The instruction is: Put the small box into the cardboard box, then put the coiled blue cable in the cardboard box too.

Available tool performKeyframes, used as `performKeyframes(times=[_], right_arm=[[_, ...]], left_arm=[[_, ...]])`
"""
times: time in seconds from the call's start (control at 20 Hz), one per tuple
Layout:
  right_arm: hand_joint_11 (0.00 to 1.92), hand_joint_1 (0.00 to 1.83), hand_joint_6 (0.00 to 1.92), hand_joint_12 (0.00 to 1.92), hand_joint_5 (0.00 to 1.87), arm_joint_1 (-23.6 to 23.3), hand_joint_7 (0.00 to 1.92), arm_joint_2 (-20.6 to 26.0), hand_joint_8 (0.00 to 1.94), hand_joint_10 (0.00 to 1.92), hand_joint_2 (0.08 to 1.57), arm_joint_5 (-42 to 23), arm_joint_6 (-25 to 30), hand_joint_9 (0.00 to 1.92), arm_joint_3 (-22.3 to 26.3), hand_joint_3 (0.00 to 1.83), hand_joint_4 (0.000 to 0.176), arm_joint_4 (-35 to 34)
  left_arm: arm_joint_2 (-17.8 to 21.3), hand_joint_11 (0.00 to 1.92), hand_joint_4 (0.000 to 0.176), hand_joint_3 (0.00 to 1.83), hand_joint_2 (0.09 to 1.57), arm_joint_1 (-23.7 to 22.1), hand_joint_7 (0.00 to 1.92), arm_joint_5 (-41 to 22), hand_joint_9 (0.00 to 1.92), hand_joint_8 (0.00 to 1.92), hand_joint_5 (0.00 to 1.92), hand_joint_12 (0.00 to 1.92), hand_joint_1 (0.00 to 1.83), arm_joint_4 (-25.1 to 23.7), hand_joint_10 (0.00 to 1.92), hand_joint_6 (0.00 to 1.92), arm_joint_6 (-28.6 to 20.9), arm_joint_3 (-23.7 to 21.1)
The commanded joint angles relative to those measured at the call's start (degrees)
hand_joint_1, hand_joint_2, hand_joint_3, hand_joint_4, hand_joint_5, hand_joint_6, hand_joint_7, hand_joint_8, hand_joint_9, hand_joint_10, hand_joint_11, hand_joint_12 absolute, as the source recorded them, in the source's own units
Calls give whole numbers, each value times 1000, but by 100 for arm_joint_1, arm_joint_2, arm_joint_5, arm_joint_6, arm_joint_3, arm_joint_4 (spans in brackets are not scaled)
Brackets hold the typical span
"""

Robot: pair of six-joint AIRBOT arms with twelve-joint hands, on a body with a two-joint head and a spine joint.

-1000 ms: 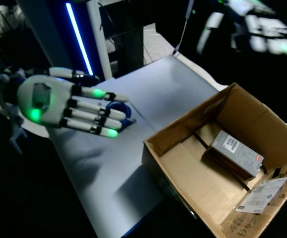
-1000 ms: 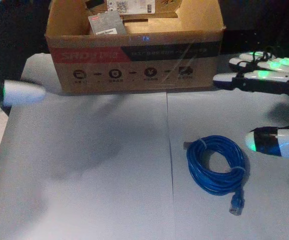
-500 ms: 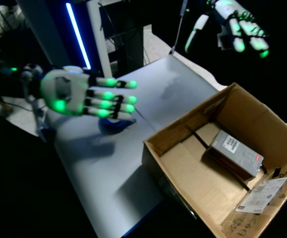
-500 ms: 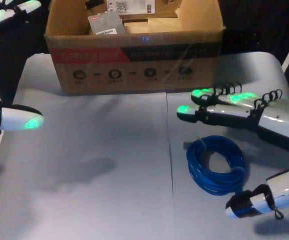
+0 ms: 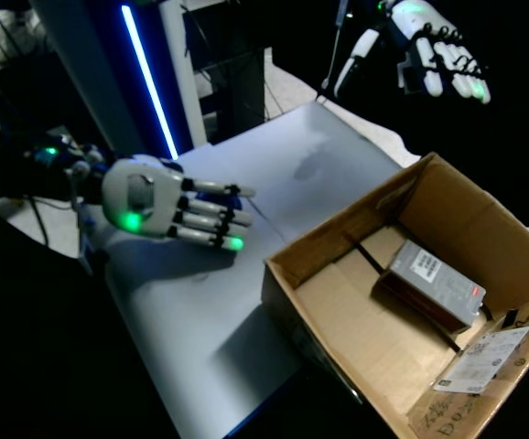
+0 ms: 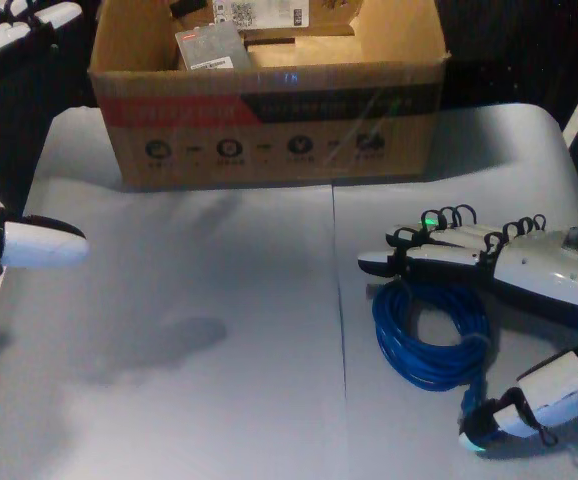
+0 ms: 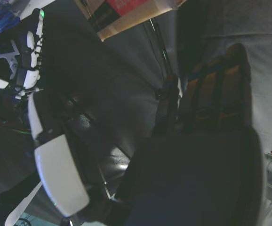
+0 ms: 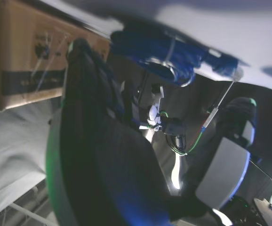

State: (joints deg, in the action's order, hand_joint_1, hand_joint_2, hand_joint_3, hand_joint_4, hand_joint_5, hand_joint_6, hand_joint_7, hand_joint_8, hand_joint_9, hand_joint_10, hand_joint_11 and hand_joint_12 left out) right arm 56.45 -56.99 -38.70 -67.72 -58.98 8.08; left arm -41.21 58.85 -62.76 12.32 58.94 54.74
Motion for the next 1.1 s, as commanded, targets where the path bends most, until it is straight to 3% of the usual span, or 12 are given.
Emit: performKeyframes(times=[0.0,0.3,0.35,0.4,0.45,0.5,0.55,0.9,1.0,1.05], right_arm=[[5,1028,9,4,155,-67,0,-62,0,0,793,-468,35,0,-28,18,176,-28],[54,1031,1,42,190,-71,0,-346,0,2,838,-127,35,9,-288,10,176,-32],[69,1025,5,55,201,-71,11,-372,3,9,846,-97,35,31,-310,10,176,-32],[66,1016,9,56,214,-71,16,-376,5,8,852,-92,35,30,-316,10,176,-32],[67,1008,15,60,234,-71,26,-378,8,10,855,-82,35,37,-325,10,176,-32],[2,1010,2,282,245,-71,41,-379,2,2,847,-73,35,63,-330,0,176,-32],[0,1004,1,324,246,-71,49,-379,2,2,841,-71,35,67,-330,0,176,-32],[0,903,0,264,182,-82,27,-189,1,3,856,-159,37,39,-247,14,176,-37],[0,888,2,264,157,-122,36,-3,4,1,845,-370,42,36,-158,4,176,-40],[0,879,2,220,177,-354,17,202,0,0,852,-457,44,13,-78,3,176,-39]], left_arm=[[-4,0,176,2,743,-51,35,-653,19,0,109,229,625,58,1,1,-9,-2],[-39,2,176,3,756,-50,49,-623,71,1,104,308,631,33,5,0,-43,-1],[-57,18,168,1,752,-50,59,-620,79,5,114,313,641,33,7,4,-44,1],[-67,80,160,0,745,-50,73,-620,91,0,127,224,648,29,0,0,-44,2],[-71,76,168,0,743,-49,73,-620,87,0,127,206,658,27,0,1,-44,2],[-75,116,174,1,741,-49,83,-619,97,0,131,154,653,27,0,0,-46,2],[-79,106,175,2,743,-48,84,-618,93,0,126,130,659,27,0,0,-46,2],[-102,89,176,6,772,4,93,-622,72,1,144,117,628,28,1,3,-56,2],[-106,69,176,8,781,10,93,-621,61,0,143,108,643,28,0,2,-57,2],[-112,41,176,8,790,10,94,-623,55,1,134,93,652,31,0,0,-58,5]])
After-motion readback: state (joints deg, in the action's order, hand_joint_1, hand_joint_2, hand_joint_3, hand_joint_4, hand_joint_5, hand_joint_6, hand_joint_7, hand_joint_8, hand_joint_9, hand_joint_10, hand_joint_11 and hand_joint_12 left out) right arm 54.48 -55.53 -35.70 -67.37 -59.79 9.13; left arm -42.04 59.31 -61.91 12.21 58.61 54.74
